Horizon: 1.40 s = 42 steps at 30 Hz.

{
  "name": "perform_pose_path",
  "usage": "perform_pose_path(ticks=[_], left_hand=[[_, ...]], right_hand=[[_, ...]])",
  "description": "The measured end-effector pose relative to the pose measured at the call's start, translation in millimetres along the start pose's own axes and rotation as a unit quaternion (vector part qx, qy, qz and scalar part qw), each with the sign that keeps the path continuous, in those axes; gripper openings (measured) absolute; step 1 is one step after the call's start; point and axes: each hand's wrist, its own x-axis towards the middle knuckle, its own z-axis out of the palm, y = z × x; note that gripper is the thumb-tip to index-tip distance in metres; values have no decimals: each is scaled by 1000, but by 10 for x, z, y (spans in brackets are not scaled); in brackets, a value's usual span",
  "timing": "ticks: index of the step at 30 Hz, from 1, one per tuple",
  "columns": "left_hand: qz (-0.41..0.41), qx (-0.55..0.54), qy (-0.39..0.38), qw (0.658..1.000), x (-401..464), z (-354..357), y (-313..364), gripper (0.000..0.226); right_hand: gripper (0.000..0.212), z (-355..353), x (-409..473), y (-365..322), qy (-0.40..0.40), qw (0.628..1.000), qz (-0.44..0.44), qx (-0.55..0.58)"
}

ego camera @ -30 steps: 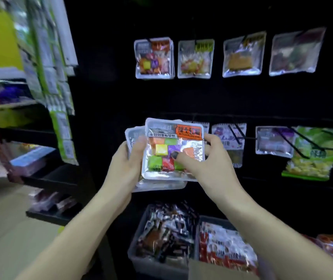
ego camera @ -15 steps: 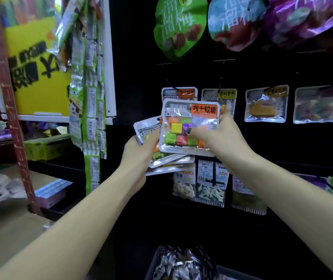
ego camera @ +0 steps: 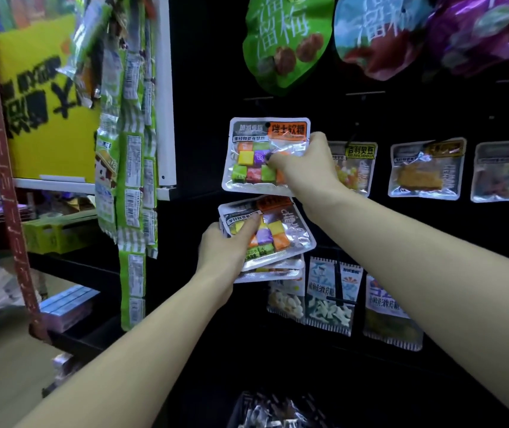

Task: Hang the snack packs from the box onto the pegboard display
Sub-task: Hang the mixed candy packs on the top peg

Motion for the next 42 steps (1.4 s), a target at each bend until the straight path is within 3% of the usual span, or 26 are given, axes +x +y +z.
perform_pose_path(ticks=[7,10,14,18,21,24,27,30,35,38,42], left_hand=[[-3,-4,-3,1000,78,-7,-40,45],[0,-9,-2,1000,101,0,-51,63],[-5,-11,-9,1000,159,-6,-114,43],[-9,-24,-22,999,184,-1,-184,59],[-33,-54,-41,997,224,-7,-239,35],[-35,-55,-50,997,229,-6,-253,33],[-29,-71,-65,995,222,-6,-225,28],[-32,-62,-57,996,213,-22,-196,31],[-34,-62,-49,996,160,-88,-103,32],[-36,-76,-42,996,103,-124,-39,32],[-37,-77,-29,996,35,-131,17,33]], right_hand=[[60,141,187,117,-4,1000,14,-4],[53,173,255,211,11,1000,24,1],[54,214,430,339,31,998,47,-5],[54,244,649,449,52,996,57,-35],[49,258,803,578,62,994,64,-65],[45,257,904,690,74,990,89,-79],[65,262,936,746,76,987,117,-75],[89,235,853,773,55,983,153,-86],[94,54,518,796,16,980,175,-90],[88,-65,242,752,-59,975,212,-20],[91,-184,-39,726,-173,953,249,-7]])
